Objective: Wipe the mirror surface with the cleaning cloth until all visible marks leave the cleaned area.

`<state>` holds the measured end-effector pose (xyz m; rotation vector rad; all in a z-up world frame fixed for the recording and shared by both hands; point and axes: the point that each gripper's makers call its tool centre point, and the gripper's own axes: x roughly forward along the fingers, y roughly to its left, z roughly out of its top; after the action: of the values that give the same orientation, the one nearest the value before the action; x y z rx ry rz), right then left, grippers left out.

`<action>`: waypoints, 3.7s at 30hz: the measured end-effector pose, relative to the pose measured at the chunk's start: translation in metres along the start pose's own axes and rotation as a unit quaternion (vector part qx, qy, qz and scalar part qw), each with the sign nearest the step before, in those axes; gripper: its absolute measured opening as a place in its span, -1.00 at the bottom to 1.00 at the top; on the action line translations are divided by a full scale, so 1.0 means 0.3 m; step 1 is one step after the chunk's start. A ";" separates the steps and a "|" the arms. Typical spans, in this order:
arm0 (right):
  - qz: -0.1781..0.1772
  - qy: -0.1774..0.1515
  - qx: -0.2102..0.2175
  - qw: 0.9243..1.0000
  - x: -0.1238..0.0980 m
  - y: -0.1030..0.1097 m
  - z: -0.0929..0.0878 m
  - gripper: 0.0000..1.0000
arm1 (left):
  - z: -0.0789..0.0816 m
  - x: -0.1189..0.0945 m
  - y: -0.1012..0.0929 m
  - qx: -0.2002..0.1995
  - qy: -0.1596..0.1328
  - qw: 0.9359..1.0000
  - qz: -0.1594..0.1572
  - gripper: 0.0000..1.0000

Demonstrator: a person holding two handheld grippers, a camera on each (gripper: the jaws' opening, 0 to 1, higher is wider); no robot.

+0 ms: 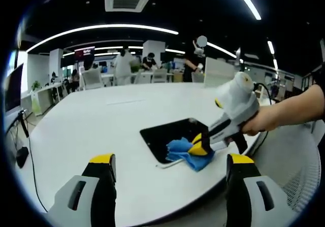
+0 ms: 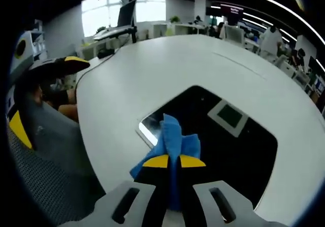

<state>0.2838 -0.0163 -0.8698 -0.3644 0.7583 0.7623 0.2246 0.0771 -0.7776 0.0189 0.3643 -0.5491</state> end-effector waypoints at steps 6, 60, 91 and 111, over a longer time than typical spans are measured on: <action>0.003 0.003 0.001 1.000 0.000 0.001 0.000 -1.00 | 0.000 -0.001 0.000 0.000 0.000 1.000 0.000 0.79; -0.001 -0.003 0.026 1.000 -0.036 -0.122 -0.041 -1.00 | -0.005 0.000 -0.008 -0.004 0.005 1.000 -0.010 0.78; -0.057 -0.001 0.023 0.998 0.088 -0.295 0.084 -1.00 | 0.002 0.001 -0.010 -0.004 -0.003 1.000 -0.014 0.78; -0.080 0.004 0.015 0.997 0.134 -0.359 0.132 -0.99 | 0.002 0.001 -0.013 -0.004 -0.003 1.000 -0.014 0.78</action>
<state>0.4011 -0.0482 -0.8685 -0.3958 0.7378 0.5990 0.2231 0.0735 -0.7768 0.0049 0.3619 -0.5762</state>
